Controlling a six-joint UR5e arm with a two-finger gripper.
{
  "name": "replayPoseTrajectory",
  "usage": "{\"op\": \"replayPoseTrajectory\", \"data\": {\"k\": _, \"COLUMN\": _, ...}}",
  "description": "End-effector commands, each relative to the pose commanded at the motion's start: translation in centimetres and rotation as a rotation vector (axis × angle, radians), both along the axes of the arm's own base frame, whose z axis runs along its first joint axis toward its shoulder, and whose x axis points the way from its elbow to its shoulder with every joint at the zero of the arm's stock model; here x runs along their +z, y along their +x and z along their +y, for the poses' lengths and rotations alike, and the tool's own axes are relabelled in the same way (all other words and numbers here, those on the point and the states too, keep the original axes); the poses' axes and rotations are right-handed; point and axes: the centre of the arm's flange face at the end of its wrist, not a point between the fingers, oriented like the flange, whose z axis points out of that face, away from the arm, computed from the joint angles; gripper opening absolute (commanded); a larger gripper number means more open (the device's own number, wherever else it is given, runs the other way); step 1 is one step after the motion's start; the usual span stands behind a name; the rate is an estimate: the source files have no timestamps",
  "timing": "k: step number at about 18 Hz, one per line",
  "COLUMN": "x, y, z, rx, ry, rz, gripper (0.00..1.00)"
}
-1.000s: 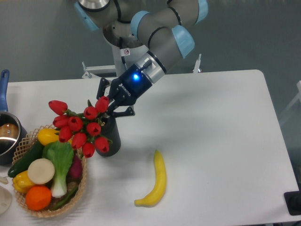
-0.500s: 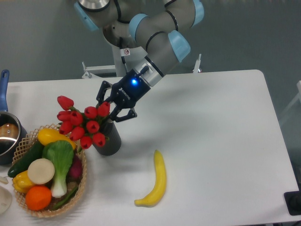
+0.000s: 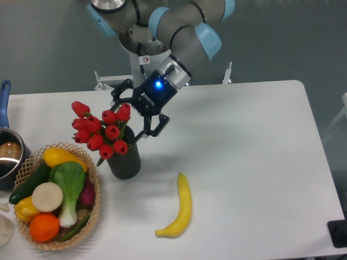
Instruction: Insert the flowers into the vase
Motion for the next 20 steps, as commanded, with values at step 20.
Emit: {"op": "replayPoseTrajectory", "data": {"k": 20, "x": -0.4, "y": -13.6, "z": -3.7, "rx": 0.227, "ry": -0.837, "rz": 0.484, "gripper": 1.00}}
